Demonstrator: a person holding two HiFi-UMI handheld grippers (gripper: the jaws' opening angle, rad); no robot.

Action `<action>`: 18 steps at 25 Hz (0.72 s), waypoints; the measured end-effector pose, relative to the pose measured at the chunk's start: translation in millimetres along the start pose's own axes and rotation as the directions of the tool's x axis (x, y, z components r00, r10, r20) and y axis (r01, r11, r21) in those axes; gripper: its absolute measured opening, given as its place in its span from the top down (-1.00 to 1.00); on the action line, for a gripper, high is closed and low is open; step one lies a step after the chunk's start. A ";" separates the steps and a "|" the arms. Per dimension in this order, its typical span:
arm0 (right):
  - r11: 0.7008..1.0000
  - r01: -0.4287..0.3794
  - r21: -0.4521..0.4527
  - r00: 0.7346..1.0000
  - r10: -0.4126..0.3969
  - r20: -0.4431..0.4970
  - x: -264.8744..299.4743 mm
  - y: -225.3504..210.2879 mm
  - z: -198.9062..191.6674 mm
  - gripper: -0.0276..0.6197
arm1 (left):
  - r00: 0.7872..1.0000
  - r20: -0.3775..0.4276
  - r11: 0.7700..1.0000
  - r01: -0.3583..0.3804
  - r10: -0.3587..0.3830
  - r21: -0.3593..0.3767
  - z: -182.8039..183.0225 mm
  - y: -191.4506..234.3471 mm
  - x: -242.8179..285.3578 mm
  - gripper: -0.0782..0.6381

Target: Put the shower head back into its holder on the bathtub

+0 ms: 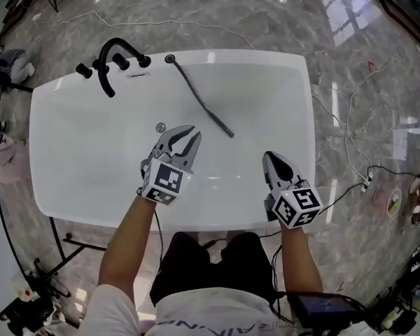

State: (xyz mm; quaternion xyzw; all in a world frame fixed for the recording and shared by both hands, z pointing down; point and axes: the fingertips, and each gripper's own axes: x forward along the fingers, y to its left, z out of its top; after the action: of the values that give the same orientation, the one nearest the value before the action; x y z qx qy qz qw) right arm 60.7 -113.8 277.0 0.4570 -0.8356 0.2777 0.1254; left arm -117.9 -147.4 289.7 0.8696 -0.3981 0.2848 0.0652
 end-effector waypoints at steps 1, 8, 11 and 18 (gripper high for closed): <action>1.000 -0.006 0.001 1.000 0.006 -0.010 10.1 -6.5 -10.8 0.88 | 1.000 -0.023 1.000 0.010 -0.010 0.011 -13.3 -0.1 15.3 0.58; 0.998 -0.046 -0.053 0.994 0.040 -0.106 86.2 -62.9 -79.6 0.88 | 0.982 -0.173 0.986 0.094 -0.069 0.141 -112.4 -7.7 123.1 0.40; 0.991 -0.075 -0.113 0.986 0.057 -0.156 119.4 -86.1 -104.5 0.88 | 0.963 -0.247 0.967 0.158 -0.107 0.198 -163.8 -22.8 167.1 0.37; 0.981 -0.151 -0.125 0.955 0.112 -0.276 192.3 -124.4 -193.2 0.88 | 0.926 -0.354 0.920 0.247 -0.131 0.304 -275.6 -56.6 263.7 0.36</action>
State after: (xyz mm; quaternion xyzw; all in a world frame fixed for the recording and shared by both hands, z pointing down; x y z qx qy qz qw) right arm 49.9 -188.7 566.8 0.3482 -0.8576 0.2833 0.2511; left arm -61.5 -188.3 668.9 0.8429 -0.2389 0.4821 0.0051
